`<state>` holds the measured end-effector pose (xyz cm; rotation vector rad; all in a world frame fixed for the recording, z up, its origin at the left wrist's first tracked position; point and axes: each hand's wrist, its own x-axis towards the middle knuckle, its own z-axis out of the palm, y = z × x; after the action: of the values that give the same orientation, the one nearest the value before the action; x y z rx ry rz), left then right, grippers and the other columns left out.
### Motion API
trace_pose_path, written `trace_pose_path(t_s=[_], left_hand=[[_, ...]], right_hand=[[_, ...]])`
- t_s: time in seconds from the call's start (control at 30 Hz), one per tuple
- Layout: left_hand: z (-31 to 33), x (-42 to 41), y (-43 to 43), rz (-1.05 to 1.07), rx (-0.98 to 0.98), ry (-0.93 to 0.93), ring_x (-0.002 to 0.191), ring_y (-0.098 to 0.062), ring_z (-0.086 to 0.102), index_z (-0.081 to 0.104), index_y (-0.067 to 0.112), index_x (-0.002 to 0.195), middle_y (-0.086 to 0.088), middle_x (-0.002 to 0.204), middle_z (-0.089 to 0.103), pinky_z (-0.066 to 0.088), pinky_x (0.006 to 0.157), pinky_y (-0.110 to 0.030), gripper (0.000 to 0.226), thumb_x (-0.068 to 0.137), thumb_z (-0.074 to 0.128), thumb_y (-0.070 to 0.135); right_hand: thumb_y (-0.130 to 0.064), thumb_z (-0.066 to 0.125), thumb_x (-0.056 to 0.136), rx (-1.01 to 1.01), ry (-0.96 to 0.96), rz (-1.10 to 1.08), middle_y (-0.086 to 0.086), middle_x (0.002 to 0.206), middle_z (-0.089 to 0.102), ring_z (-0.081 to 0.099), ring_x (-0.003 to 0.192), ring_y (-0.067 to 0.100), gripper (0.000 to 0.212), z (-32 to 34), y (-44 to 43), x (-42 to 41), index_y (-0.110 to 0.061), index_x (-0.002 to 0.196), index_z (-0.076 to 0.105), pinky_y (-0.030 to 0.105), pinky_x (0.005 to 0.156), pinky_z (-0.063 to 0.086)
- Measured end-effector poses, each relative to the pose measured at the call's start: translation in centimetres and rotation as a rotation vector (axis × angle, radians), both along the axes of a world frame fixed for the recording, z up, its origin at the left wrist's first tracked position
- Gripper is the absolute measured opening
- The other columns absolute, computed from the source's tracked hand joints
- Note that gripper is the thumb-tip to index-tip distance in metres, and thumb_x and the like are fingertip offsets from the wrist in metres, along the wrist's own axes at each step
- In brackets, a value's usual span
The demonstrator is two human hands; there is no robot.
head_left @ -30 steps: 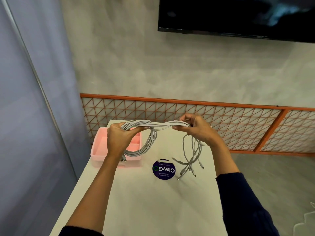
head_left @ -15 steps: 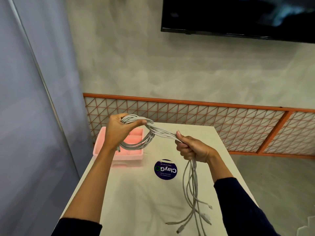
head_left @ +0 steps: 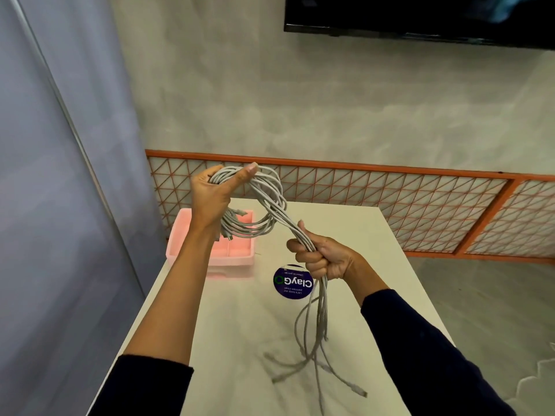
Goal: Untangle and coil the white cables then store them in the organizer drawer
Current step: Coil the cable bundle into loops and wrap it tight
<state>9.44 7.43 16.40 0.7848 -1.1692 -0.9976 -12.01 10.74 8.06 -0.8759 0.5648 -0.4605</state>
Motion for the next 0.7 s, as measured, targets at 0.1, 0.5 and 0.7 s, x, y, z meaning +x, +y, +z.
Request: trace_pose_path(t_s=[0.1,0.5,0.7], left_hand=[[-0.3,-0.4,0.0,0.008,0.041,0.060,0.035,0.002,0.037,0.059,0.021,0.052,0.017,0.040,0.047,0.031,0.041,-0.010,0.031,0.077,0.077,0.016],[-0.4,-0.7,-0.3,0.157,0.035,0.015,0.058,-0.013,0.058,0.068,-0.005,0.076,0.003,0.061,0.067,0.052,0.060,-0.025,0.043,0.064,0.089,0.031],[0.8,-0.6,-0.9,0.249,0.043,0.078,0.061,-0.011,0.059,0.073,0.008,0.072,-0.001,0.067,0.069,0.053,0.063,-0.027,0.036,0.060,0.090,0.037]], right_hand=[[-0.063,0.051,0.082,0.005,-0.260,0.067,-0.007,0.059,0.027,0.020,0.039,0.002,0.050,-1.6,0.2,0.0,-0.015,0.092,0.043,0.010,0.035,0.023],[-0.052,0.045,0.090,-0.476,0.410,-0.573,0.002,0.057,0.039,0.043,0.062,0.017,0.044,-2.3,1.3,0.7,-0.014,0.077,0.062,0.019,0.065,0.044],[-0.041,0.054,0.092,-0.558,0.507,-0.739,-0.002,0.055,0.036,0.029,0.048,0.009,0.038,-3.1,1.4,1.6,-0.017,0.063,0.044,0.020,0.049,0.028]])
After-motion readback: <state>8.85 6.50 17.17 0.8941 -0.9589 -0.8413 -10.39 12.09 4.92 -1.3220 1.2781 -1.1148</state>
